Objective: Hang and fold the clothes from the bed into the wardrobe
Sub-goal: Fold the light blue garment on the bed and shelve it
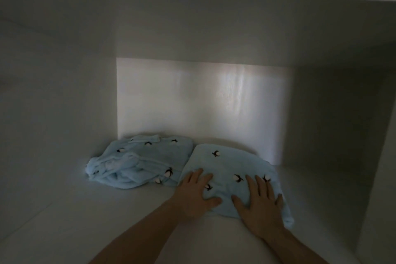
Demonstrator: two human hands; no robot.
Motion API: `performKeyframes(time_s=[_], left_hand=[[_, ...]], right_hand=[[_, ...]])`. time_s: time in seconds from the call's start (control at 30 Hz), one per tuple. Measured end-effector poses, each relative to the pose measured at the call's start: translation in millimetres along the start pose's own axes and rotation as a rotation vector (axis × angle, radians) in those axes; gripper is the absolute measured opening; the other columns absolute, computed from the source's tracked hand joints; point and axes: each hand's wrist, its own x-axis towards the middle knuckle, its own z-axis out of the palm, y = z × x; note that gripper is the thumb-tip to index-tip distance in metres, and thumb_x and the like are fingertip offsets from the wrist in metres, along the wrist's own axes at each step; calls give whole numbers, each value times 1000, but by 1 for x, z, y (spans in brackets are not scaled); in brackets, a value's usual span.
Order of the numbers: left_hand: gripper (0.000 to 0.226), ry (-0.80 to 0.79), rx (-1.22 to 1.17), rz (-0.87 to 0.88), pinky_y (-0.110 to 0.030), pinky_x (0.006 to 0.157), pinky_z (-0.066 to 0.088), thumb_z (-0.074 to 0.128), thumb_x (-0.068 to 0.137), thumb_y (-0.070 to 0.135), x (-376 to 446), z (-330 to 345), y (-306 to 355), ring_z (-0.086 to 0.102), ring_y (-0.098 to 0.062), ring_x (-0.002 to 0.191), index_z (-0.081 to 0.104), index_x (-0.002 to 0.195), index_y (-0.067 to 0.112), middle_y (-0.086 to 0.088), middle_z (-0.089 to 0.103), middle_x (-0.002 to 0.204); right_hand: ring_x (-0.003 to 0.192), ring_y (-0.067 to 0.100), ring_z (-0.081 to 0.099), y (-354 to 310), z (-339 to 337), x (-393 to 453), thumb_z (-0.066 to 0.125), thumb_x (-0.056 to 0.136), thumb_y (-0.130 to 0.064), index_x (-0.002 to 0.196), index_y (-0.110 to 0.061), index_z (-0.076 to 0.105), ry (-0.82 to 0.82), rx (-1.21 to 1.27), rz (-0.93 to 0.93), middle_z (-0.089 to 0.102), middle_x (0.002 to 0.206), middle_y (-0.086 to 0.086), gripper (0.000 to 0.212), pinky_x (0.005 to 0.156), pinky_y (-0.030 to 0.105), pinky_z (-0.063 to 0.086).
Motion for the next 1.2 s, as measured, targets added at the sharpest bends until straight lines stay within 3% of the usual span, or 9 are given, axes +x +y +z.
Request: performKeyframes(time_s=[0.17,0.4,0.5,0.93,1.2], left_hand=[[85,95,-104,-30,-37,127,11,52,88,78,21,20,-16,6,-12,157,20,159,44,10,9,170],[97,129,-142,-93,-42,127,16,37,74,93,51,36,-31,13,-17,156,20,158,48,10,12,170],[94,201,-109,-132,-40,126,17,36,76,92,58,48,-32,15,-17,155,21,157,49,11,14,169],[82,195,-34,-171,-44,126,14,36,88,85,85,55,-36,11,-20,156,21,158,47,9,10,171],[79,205,-3,-185,-44,123,17,34,90,84,84,58,-32,17,-22,153,22,158,45,6,12,170]], right_hand=[[159,25,-6,-1,10,28,31,92,-80,162,-40,3,-35,-14,5,0,172,-6,85,124,62,0],[158,24,-10,5,29,65,29,93,-79,162,-39,1,-54,2,-41,-2,172,-4,85,125,60,-5],[158,23,-12,8,37,78,28,93,-79,162,-39,0,-50,14,-65,-2,172,-4,84,125,59,-6],[159,22,-7,8,53,107,26,93,-79,162,-40,4,-29,-22,-48,2,173,-4,82,126,58,-4],[157,33,-19,-20,46,72,13,100,-71,162,-26,-17,-115,-174,139,-20,171,6,82,122,64,-10]])
